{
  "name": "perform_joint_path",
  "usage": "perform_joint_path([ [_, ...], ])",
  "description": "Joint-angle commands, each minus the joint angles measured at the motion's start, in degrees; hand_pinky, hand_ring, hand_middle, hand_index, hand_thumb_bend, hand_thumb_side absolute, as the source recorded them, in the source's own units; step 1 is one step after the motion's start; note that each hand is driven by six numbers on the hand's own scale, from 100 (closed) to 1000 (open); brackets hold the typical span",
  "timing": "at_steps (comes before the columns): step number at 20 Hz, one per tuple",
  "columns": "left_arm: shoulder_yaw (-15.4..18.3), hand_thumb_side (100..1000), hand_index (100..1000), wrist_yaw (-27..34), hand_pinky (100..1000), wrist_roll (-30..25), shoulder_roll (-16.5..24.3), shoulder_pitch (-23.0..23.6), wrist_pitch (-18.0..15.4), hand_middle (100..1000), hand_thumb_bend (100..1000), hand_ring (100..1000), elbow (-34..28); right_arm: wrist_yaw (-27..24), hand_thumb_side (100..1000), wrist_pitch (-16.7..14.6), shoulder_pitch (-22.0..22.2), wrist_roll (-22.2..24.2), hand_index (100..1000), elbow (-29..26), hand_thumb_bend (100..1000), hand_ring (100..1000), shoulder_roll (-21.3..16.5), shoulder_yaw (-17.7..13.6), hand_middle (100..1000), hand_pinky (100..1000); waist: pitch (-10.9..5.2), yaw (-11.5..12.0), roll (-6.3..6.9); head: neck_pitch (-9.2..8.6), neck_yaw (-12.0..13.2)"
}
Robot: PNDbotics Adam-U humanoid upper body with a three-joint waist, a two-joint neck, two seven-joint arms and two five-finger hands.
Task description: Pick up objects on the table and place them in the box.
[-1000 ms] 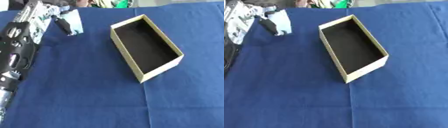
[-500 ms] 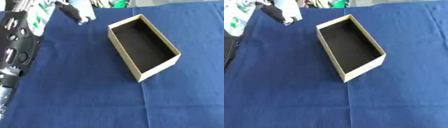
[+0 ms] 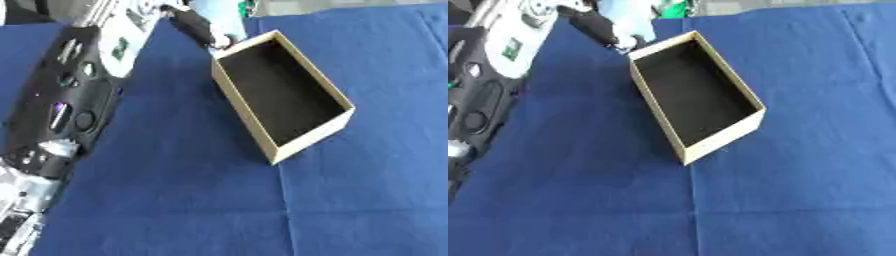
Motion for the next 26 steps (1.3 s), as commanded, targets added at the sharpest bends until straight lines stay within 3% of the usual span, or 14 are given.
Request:
perform_joint_path([
  [1, -0.5, 455, 640, -4.0, 689, 0.7, -2.8, -0.8, 0.5, 514, 108, 628, -1.2, -0.8, 942, -0.4, -0.9, 0.0, 799, -0.6, 100, 758, -2.1, -0.8, 657, 694, -2.45, -0.3, 0.01, -0.05, 0.4],
  [9, -1.1, 446, 647, -11.0, 692, 2.1, -8.5, 1.5, 0.2, 520, 107, 634, 1.0, -1.4, 942, -0.4, -1.7, 0.5, 800, -0.6, 100, 759, -1.6, -0.6, 656, 694, -2.34, -0.8, -0.17, -0.36, 0.8],
  [19, -1.8, 442, 654, -14.9, 691, 4.0, -9.7, 2.8, 0.2, 519, 120, 642, 3.8, -1.2, 942, -0.3, -1.5, 0.5, 800, -0.6, 100, 761, -1.1, -0.5, 656, 695, -1.95, -1.3, -0.08, -0.50, 1.3],
  [26, -0.8, 515, 676, -18.7, 692, 7.5, -10.7, 2.9, 1.9, 511, 158, 638, 6.9, -1.1, 943, 0.0, -1.7, 0.8, 801, -0.6, 100, 762, -0.4, -0.1, 656, 696, -1.49, -2.3, 0.00, -0.98, 2.1],
])
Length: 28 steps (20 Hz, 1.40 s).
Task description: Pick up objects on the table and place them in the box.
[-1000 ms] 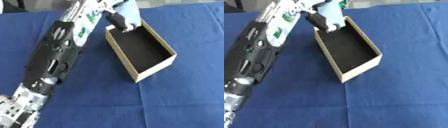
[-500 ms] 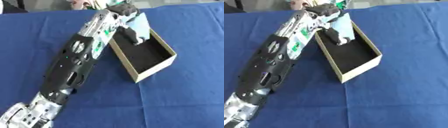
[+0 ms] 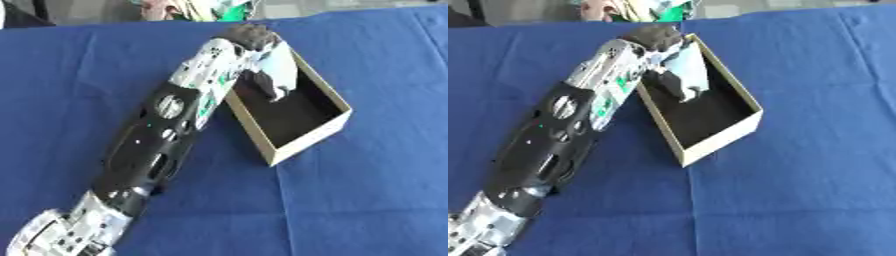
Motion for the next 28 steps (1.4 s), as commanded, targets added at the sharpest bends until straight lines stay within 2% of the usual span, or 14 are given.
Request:
perform_joint_path([
  [1, 0.8, 527, 683, -0.5, 692, 1.4, -0.6, -0.9, 0.5, 510, 161, 637, 0.4, -0.1, 943, 0.1, -0.7, 0.3, 801, -0.6, 100, 762, -0.6, -0.2, 656, 696, -1.28, -0.4, 0.04, -0.49, 0.3],
  [3, 0.9, 558, 744, 0.0, 698, 1.9, -0.7, -0.9, 0.7, 517, 175, 648, 0.9, 0.0, 942, 0.2, -0.7, 0.4, 800, -0.6, 100, 762, -0.5, -0.1, 655, 696, -1.19, -0.6, 0.12, -0.50, 0.4],
  [5, 0.8, 612, 776, 0.5, 708, 2.0, -0.8, -0.8, 0.8, 535, 252, 669, 1.5, 0.0, 941, 0.2, -0.6, 0.4, 800, -0.6, 100, 762, -0.4, 0.0, 654, 696, -1.13, -0.8, 0.20, -0.51, 0.5],
  [7, 0.7, 641, 850, 0.7, 737, 1.7, -0.8, -0.7, 0.6, 640, 340, 763, 1.9, 0.1, 941, 0.2, -0.6, 0.3, 800, -0.6, 100, 762, -0.4, -0.1, 653, 696, -1.09, -0.9, 0.27, -0.49, 0.5],
  [8, 0.5, 649, 874, 0.6, 761, 1.3, -0.8, -0.7, 0.3, 703, 435, 818, 2.2, 0.1, 941, 0.2, -0.5, 0.3, 800, -0.6, 100, 762, -0.3, -0.1, 653, 696, -1.08, -0.9, 0.31, -0.46, 0.5],
  [10, 0.4, 646, 900, 0.2, 800, -0.2, -0.7, -0.7, -0.6, 794, 543, 906, 2.7, 0.1, 941, 0.2, -0.4, 0.2, 799, -0.6, 100, 762, -0.3, -0.1, 652, 696, -1.10, -0.9, 0.37, -0.36, 0.5],
  [13, 0.6, 658, 930, -0.6, 850, -1.7, -0.7, -0.6, -1.7, 855, 640, 976, 2.9, 0.1, 941, 0.3, -0.4, 0.2, 800, -0.6, 100, 762, -0.2, -0.1, 652, 696, -1.14, -0.9, 0.42, -0.35, 0.4],
  [16, 0.9, 668, 968, -1.2, 891, -2.2, -0.6, -0.5, -2.1, 899, 777, 1000, 3.2, 0.1, 941, 0.3, -0.4, 0.2, 799, -0.6, 100, 762, -0.2, 0.0, 651, 696, -1.17, -0.9, 0.43, -0.32, 0.4],
  [20, 0.9, 656, 999, -1.5, 917, -2.7, -0.6, -0.3, -3.1, 927, 845, 1000, 3.5, 0.0, 942, 0.3, -0.3, 0.2, 800, -0.6, 100, 762, -0.1, -0.1, 651, 696, -1.19, -1.0, 0.44, -0.21, 0.4],
  [23, 1.0, 683, 1000, -0.8, 928, -3.2, -0.5, -0.2, -3.6, 932, 898, 1000, 3.6, 0.0, 942, 0.3, -0.3, 0.1, 800, -0.6, 100, 763, -0.1, -0.1, 650, 696, -1.24, -0.9, 0.44, -0.09, 0.3],
  [26, 1.1, 701, 988, -0.1, 921, -2.4, -0.3, -0.2, -3.4, 912, 872, 1000, 2.8, 0.0, 942, 0.5, -0.2, 0.2, 800, -0.6, 100, 763, -0.1, 0.0, 650, 696, -1.31, -0.9, 0.44, -0.08, 0.2],
  [28, 1.2, 741, 976, 0.7, 911, -0.9, -0.1, -0.3, -3.1, 887, 821, 1000, 1.6, 0.1, 940, 0.5, -0.2, 0.3, 800, -0.6, 100, 763, -0.1, 0.0, 650, 696, -1.38, -0.7, 0.40, -0.07, 0.2],
])
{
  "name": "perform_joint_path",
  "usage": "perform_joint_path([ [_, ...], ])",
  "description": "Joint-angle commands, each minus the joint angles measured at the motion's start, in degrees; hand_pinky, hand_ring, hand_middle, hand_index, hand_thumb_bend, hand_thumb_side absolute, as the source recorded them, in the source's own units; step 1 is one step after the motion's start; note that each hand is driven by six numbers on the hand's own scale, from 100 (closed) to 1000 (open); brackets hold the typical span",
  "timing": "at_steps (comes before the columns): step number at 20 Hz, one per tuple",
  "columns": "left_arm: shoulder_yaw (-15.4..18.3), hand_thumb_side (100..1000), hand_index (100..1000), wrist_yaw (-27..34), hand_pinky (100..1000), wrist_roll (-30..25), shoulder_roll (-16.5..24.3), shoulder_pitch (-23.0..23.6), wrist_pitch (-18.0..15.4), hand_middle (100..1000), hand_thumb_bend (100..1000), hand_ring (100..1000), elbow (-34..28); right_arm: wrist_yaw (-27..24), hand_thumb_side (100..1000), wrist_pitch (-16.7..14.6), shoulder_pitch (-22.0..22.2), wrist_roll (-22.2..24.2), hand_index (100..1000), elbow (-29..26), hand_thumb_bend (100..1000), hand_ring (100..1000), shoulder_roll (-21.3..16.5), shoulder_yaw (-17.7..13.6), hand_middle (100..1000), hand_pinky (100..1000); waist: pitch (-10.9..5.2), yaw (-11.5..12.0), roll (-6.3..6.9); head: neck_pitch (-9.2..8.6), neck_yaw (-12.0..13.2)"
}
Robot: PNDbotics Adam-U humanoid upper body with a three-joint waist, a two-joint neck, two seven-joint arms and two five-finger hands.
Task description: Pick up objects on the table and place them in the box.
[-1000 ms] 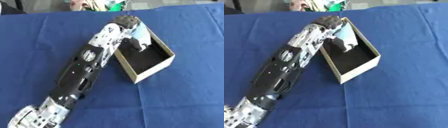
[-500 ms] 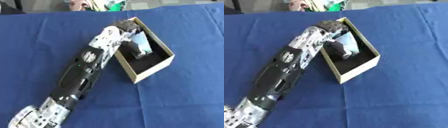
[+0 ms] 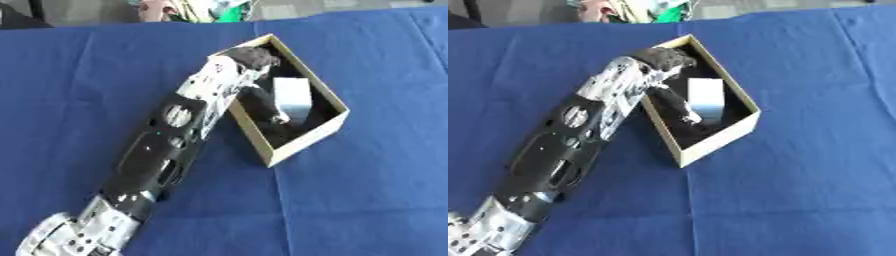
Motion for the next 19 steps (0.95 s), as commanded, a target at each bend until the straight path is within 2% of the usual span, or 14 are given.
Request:
perform_joint_path([
  [1, 0.6, 746, 971, 1.4, 907, 2.5, 0.7, -1.0, 0.4, 878, 814, 1000, -3.2, 0.1, 941, 0.2, -0.2, 0.0, 800, -0.6, 100, 763, -1.0, -0.4, 650, 696, -1.42, 0.1, 0.38, -0.01, -0.2],
  [4, 0.9, 792, 943, 4.5, 884, 7.7, 2.2, -0.9, 1.4, 833, 725, 972, -8.0, 0.2, 941, 0.1, 0.0, -0.1, 799, -0.6, 100, 762, -1.3, -0.5, 650, 695, -1.54, 0.5, 0.37, 0.44, -0.6],
  [5, 1.2, 818, 918, 6.3, 865, 10.1, 2.8, -0.9, 1.8, 788, 677, 935, -10.2, 0.2, 941, 0.0, 0.1, -0.2, 799, -0.6, 100, 762, -1.4, -0.6, 651, 695, -1.61, 0.7, 0.39, 0.66, -0.7],
  [11, 3.3, 808, 852, 24.4, 815, 24.0, 9.6, -0.8, 5.9, 711, 569, 838, -24.5, 0.3, 940, -0.5, 0.6, -1.1, 798, -0.6, 100, 761, -2.5, -1.3, 652, 694, -2.06, 2.4, 0.49, 2.17, -1.9],
  [15, 4.5, 785, 832, 33.8, 781, 29.2, 15.1, 0.4, 7.5, 680, 519, 793, -31.4, 0.4, 941, -0.9, 0.8, -1.4, 797, -0.6, 100, 759, -3.1, -1.6, 653, 693, -2.26, 3.4, 0.31, 2.64, -2.8],
  [19, 6.5, 768, 806, 39.5, 752, 33.5, 20.4, 3.0, 9.4, 646, 436, 752, -37.3, 0.6, 940, -1.2, 1.2, -2.0, 796, -0.6, 100, 758, -3.6, -2.1, 654, 692, -2.33, 4.4, -0.06, 2.48, -3.4],
])
